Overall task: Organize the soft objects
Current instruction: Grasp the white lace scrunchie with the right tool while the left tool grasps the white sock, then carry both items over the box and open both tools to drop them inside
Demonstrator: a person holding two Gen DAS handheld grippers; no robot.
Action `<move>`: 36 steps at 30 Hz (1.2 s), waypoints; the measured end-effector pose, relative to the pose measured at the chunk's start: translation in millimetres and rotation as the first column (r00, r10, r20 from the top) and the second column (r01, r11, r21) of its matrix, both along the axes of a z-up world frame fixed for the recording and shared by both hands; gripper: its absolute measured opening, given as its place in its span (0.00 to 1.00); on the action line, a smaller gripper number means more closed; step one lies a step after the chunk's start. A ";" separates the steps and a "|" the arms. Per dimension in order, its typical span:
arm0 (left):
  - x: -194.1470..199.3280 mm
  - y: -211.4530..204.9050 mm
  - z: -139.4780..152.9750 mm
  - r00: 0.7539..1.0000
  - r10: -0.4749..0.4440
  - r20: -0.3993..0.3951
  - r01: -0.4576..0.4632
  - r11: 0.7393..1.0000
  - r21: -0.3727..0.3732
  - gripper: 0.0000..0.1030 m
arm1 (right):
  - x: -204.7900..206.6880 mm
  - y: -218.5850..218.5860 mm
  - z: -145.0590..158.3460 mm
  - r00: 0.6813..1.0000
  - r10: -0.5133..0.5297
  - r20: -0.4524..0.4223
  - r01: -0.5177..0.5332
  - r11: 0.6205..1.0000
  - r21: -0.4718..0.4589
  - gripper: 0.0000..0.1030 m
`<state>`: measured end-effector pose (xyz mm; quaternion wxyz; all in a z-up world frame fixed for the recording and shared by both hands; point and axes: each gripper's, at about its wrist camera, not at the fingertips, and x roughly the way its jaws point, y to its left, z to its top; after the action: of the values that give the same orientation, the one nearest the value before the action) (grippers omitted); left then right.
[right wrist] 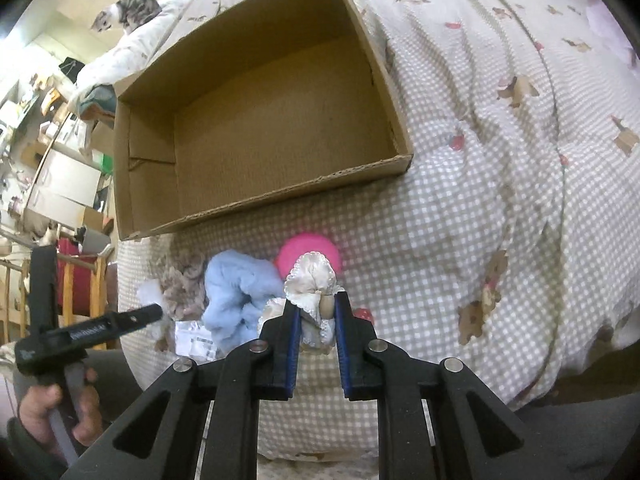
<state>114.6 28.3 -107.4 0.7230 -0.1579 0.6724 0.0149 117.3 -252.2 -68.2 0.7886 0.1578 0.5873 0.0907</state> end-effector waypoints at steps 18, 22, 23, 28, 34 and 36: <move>-32.4 9.8 36.8 0.993 -0.011 0.115 0.002 0.996 0.085 0.19 | 0.4 6.5 11.4 0.998 0.029 0.054 -0.031 0.999 0.036 0.17; -41.4 10.9 71.0 0.980 -0.012 0.197 -0.024 0.984 0.179 0.19 | -5.9 2.7 19.1 0.998 0.017 0.055 -0.020 0.998 0.060 0.17; -42.5 12.4 78.7 0.978 -0.014 0.208 -0.024 0.983 0.182 0.19 | -7.6 0.4 24.8 0.998 0.019 0.056 -0.023 0.997 0.079 0.17; -45.9 19.5 117.1 0.960 -0.041 0.279 -0.014 0.981 0.191 0.19 | -14.9 -4.3 62.9 0.991 0.057 0.121 -0.067 0.994 0.083 0.17; -34.8 0.4 163.1 0.922 -0.122 0.368 0.012 0.958 0.288 0.19 | -9.8 -5.8 115.5 0.968 0.088 0.234 -0.101 0.994 0.043 0.17; -27.3 -9.2 173.1 0.908 -0.162 0.387 0.044 0.954 0.298 0.19 | -5.2 -2.5 128.6 0.959 0.106 0.263 -0.115 0.993 0.019 0.17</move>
<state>87.3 19.0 65.7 0.8617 -0.0168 0.5057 0.0390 112.1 -254.7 60.3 0.8501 0.1250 0.4845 0.1645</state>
